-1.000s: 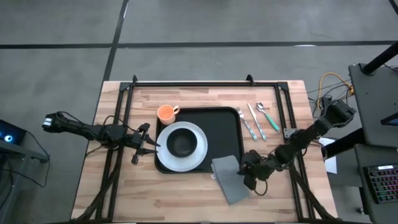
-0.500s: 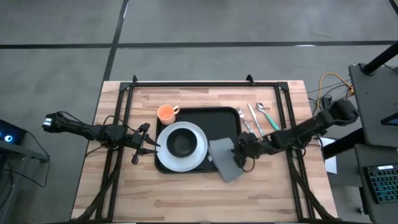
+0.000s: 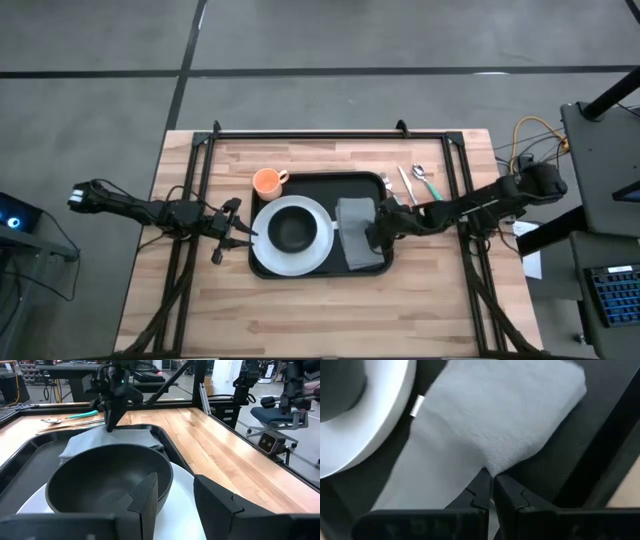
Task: Set up tray
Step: Put the gray napkin to the right of the white plate on the black serving tray
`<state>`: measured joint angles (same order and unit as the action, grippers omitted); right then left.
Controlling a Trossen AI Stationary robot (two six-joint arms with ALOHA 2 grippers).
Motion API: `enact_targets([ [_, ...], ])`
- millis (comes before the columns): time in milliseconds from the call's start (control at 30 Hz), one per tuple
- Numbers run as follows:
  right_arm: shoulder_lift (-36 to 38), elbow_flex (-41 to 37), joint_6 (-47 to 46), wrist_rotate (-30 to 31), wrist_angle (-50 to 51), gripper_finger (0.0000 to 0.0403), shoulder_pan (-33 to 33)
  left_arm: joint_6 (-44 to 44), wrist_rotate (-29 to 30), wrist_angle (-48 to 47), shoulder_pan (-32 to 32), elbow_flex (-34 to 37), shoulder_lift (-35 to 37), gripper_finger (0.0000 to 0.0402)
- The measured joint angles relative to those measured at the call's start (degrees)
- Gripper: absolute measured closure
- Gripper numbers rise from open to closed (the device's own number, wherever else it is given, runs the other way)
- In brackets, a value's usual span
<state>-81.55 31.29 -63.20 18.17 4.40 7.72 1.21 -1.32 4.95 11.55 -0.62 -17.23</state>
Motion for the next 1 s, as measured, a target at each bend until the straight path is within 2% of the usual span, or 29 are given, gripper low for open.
enact_targets([
  [200,-5.9,0.1,-3.1,1.2,-3.3,0.0394,-0.4,0.0,0.0,0.0,0.0,0.0,0.0,0.0293],
  [267,-6.8,0.4,-2.9,-0.6,-3.5,0.0394,-1.7,0.0,0.0,0.0,0.0,0.0,0.0,0.0293],
  [333,-7.0,0.5,-3.8,-2.7,-3.6,0.0394,-2.8,0.0,0.0,0.0,0.0,0.0,0.0,0.0293],
  [667,-5.4,1.1,-5.8,-0.2,-0.1,0.0394,-3.5,0.0,0.0,0.0,0.0,0.0,0.0,0.0293],
  [800,-4.7,1.1,-9.0,0.0,2.8,0.0394,-3.6,0.0,0.0,0.0,0.0,0.0,0.0,0.0293],
  [1000,-4.4,1.1,-8.9,-0.2,2.8,0.0394,-3.5,0.0,0.0,0.0,0.0,0.0,0.0,0.0293],
])
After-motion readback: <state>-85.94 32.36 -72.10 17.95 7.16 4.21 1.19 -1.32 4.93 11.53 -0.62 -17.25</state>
